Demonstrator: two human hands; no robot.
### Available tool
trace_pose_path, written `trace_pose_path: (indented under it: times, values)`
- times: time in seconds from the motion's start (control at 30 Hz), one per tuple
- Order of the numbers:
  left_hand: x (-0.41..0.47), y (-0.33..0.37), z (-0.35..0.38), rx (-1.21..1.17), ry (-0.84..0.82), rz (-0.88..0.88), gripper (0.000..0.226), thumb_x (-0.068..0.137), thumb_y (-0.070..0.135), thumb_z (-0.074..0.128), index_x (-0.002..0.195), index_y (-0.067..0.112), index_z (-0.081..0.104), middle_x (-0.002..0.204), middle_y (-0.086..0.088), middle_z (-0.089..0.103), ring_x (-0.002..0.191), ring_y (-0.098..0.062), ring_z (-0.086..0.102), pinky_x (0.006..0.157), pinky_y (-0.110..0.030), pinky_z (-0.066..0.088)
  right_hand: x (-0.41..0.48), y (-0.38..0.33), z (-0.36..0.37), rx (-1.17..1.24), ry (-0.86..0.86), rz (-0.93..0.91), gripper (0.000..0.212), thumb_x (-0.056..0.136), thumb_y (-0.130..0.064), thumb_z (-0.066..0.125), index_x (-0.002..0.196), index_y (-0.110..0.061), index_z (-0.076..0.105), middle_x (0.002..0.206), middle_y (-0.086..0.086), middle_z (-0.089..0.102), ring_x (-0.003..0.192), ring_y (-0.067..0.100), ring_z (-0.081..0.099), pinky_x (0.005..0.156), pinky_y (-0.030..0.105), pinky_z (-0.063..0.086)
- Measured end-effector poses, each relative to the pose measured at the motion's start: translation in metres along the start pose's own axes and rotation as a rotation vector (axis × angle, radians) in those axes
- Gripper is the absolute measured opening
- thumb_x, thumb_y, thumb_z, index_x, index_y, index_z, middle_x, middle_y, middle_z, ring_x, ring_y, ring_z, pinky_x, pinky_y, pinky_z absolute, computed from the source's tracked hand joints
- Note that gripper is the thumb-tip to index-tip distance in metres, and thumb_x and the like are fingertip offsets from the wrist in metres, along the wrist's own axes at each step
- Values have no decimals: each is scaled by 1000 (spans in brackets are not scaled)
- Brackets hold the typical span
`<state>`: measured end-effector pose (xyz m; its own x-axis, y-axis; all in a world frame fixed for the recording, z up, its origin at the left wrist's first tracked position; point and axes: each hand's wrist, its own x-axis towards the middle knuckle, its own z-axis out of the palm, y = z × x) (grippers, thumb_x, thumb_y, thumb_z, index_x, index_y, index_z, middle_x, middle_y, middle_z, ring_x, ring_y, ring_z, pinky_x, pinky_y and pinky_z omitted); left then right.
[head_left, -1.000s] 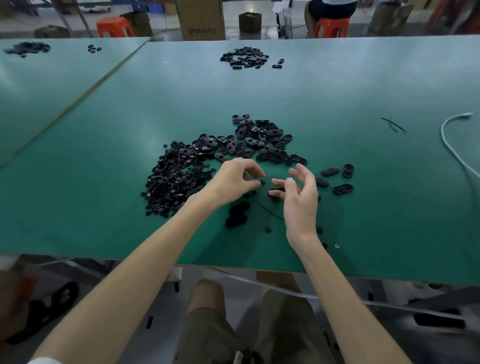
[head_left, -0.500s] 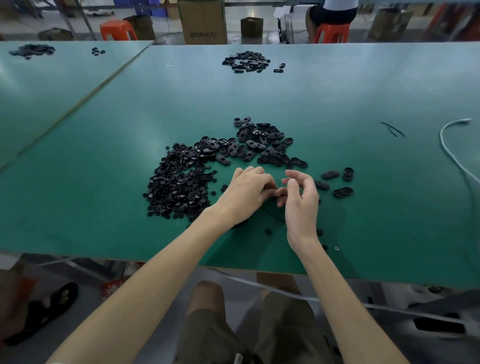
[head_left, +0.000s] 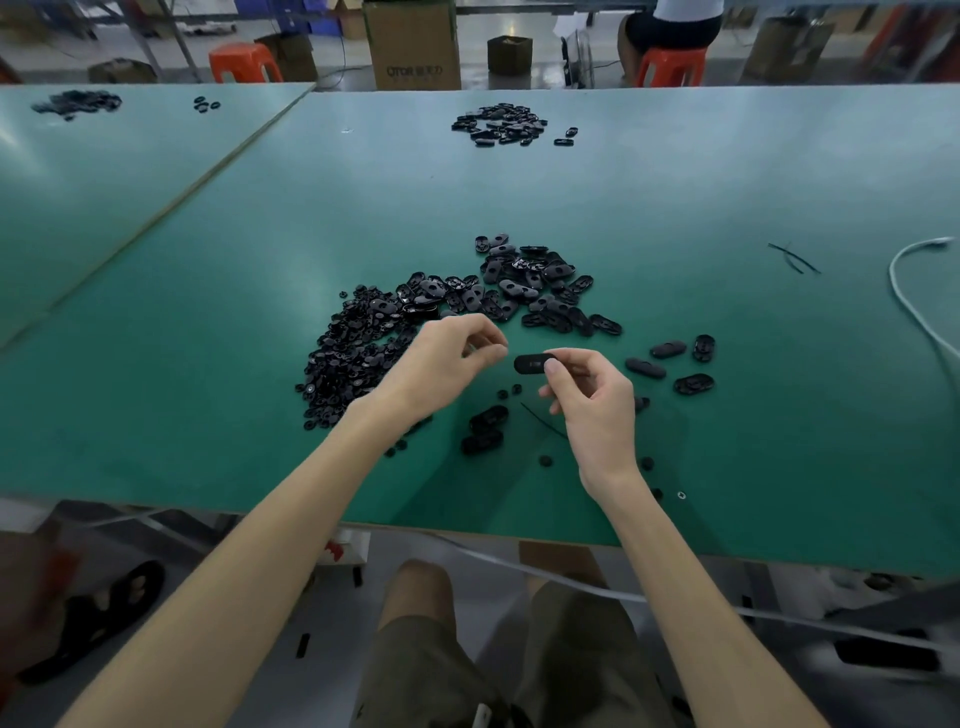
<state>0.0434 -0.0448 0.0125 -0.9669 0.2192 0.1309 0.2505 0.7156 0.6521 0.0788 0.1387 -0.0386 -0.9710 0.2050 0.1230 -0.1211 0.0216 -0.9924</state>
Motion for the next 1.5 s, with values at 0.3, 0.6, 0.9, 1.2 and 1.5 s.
trace_pose_path:
  times: [0.3, 0.6, 0.9, 1.2, 1.5]
  values:
    - [-3, -20, -17, 277, -79, -117, 10, 92, 17, 77, 101, 19, 72, 92, 6, 65, 85, -12, 62, 83, -29, 49, 0, 0, 0, -23, -18, 17, 11, 99, -12, 69, 98, -23, 72, 80, -12, 75, 72, 5, 69, 63, 22, 54]
    - [-5, -18, -12, 232, -102, -184, 14, 96, 16, 72, 108, 16, 65, 96, 3, 66, 92, -19, 64, 87, -34, 52, -2, 1, -1, -46, -23, 16, 8, 99, -14, 70, 99, -22, 73, 84, -6, 75, 72, 6, 69, 64, 22, 54]
    - [-8, -18, -7, 248, -53, -171, 14, 106, 14, 54, 114, 15, 66, 112, -6, 57, 106, -28, 58, 108, -50, 41, -2, 0, -1, -41, -22, 21, 9, 99, -13, 69, 100, -21, 74, 84, -6, 75, 71, 5, 69, 65, 23, 55]
    - [-10, -4, 9, -125, 82, -113, 20, 105, 17, 57, 92, 23, 71, 82, 6, 58, 67, -8, 48, 62, -18, 37, -2, 1, -1, -31, -24, 21, 8, 99, -15, 70, 99, -22, 74, 84, -6, 76, 72, 7, 69, 63, 21, 54]
    - [-16, 5, 34, -476, 279, -78, 7, 94, 11, 73, 101, 10, 76, 85, 0, 77, 71, -14, 73, 77, -23, 56, 0, 2, -2, 11, 10, 8, 4, 98, -15, 71, 101, -18, 73, 83, -4, 76, 72, 10, 71, 61, 22, 54]
